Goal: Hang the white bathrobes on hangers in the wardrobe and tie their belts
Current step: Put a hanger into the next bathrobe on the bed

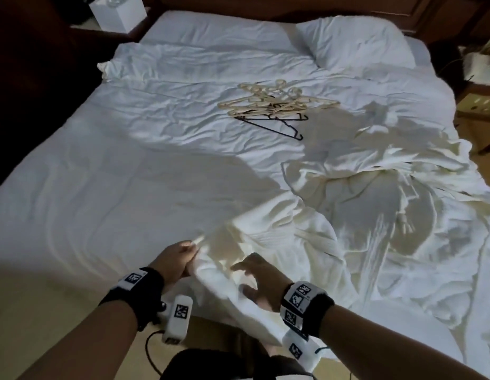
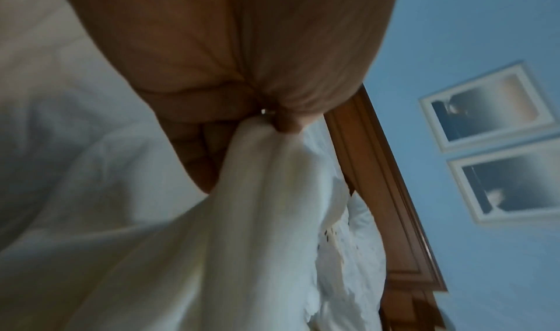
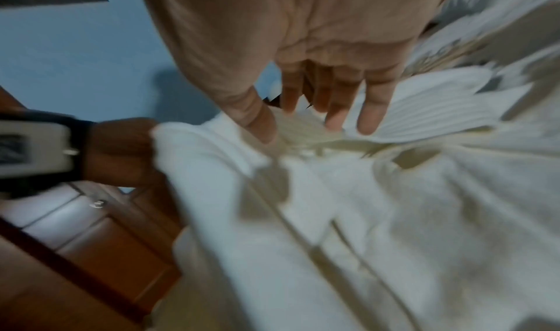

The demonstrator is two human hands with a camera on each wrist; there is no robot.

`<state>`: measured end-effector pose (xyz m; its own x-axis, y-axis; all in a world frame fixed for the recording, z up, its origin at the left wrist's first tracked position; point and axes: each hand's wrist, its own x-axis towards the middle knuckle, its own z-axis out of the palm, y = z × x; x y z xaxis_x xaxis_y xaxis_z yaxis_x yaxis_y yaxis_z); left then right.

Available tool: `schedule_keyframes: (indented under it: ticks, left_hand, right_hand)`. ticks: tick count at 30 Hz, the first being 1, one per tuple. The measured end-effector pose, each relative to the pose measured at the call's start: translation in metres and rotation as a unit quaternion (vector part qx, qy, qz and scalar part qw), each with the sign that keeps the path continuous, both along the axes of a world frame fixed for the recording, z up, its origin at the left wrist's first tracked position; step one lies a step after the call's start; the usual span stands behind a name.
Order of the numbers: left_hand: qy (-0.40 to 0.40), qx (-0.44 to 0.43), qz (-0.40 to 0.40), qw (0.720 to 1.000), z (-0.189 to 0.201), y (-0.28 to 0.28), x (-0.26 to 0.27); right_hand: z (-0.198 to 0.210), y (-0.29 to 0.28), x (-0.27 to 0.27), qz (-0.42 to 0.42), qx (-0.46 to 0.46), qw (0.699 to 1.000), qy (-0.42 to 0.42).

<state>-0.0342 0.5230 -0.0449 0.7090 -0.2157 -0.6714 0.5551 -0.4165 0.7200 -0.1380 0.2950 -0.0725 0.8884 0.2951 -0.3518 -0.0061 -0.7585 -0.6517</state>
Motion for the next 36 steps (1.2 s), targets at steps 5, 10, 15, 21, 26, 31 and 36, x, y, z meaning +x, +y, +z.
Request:
schedule_keyframes:
  ticks: [5,10,15,21,26,31,36]
  left_hand:
    - [-0.019,-0.067,0.096,0.993,0.006,0.047,0.024]
    - [-0.123,-0.033,0.000,0.992,0.045,0.111,0.082]
    - [-0.190,0.250,-0.357,0.880,0.106,0.231,0.158]
    - [-0.317,0.501,-0.324,0.737,0.167,0.378,0.285]
    - [-0.396,0.544,-0.120,0.730,0.243,0.443,0.375]
    - [-0.317,0.453,-0.237,0.799,0.226,0.369,0.383]
    - [-0.301,0.354,-0.277,0.841,0.138,0.294,0.381]
  right_hand:
    - [-0.014,0.012,0.046,-0.214,-0.127,0.968,-0.020]
    - [-0.032,0.063,0.109,-0.175,-0.195,0.964,0.037]
    - [-0.038,0.137,0.169,-0.147,-0.292,0.944,0.043]
    - [0.036,0.236,0.276,-0.118,-0.148,0.982,-0.015]
    - [0.114,0.264,0.344,-0.126,-0.066,0.979,-0.147]
    - [0.104,0.214,0.359,-0.225,-0.028,0.968,-0.107]
    - [0.066,0.111,0.357,-0.323,-0.054,0.944,-0.038]
